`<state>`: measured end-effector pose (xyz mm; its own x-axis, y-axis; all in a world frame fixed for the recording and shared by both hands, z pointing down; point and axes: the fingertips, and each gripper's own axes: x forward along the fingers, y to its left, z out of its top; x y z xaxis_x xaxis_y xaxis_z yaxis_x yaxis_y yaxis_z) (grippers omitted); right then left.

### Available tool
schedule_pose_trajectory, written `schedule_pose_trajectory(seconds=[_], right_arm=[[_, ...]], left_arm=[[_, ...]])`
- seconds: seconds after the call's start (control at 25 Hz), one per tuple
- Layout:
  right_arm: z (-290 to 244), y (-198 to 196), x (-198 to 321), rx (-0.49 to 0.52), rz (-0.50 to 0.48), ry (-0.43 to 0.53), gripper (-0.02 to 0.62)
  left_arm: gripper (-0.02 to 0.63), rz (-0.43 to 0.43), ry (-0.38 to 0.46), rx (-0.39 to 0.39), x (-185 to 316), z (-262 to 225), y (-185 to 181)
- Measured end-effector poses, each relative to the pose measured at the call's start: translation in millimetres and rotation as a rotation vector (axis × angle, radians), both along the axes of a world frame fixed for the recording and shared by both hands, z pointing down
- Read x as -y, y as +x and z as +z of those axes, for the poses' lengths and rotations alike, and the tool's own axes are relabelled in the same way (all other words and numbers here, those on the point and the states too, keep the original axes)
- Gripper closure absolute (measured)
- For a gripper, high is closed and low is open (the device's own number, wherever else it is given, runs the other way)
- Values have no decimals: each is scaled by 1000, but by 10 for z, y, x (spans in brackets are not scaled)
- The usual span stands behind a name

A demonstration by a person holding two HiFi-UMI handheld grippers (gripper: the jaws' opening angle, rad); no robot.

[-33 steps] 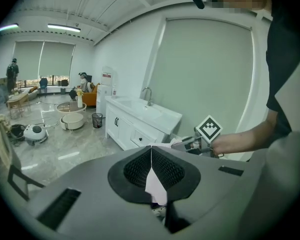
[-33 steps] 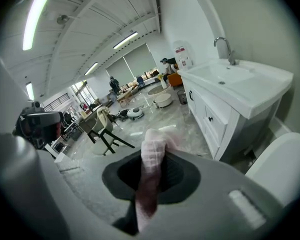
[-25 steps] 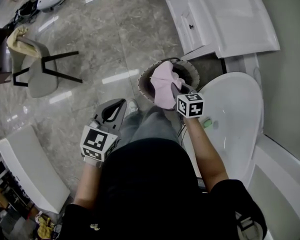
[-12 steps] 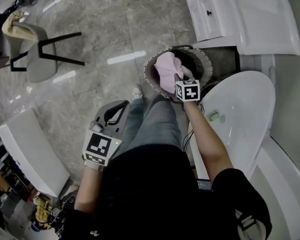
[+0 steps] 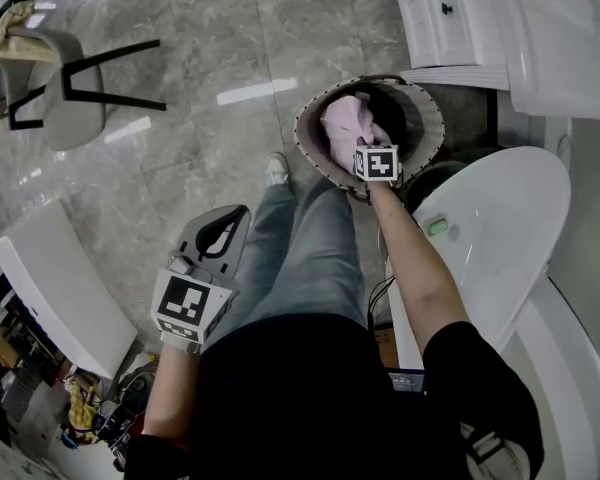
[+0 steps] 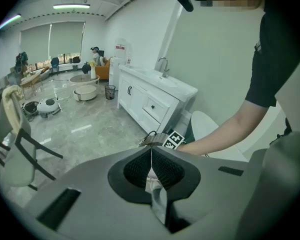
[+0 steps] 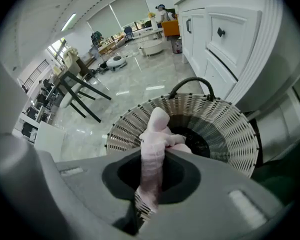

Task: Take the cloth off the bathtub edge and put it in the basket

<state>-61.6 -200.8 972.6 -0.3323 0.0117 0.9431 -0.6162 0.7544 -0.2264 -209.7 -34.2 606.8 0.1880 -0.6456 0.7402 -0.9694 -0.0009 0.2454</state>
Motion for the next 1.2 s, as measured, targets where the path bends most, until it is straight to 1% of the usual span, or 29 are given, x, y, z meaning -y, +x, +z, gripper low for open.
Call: schedule_pose_trajectory(seconds=[0.28,0.56,0.68,0.84,1.2], right_arm=[[668,-27,-5,-49,-13,-8,551],[1035,-15,-26,-71,-42,-3,548],[1098,-1,-59,-93,-52,-16,535],[1122,39,-77,-118,-56,-27,460],[897,-89,-61,-102,-89,-9,446]], left_arm=[[592,-22,-61,-31,-205,425,89],[592,-57,-95,-44,-354,668,112],[592,-70,-104,-52,-395,726,145],[592,-75,-109,-62,-430,759,206],[592,-93,-73,-69,-330,626,197]])
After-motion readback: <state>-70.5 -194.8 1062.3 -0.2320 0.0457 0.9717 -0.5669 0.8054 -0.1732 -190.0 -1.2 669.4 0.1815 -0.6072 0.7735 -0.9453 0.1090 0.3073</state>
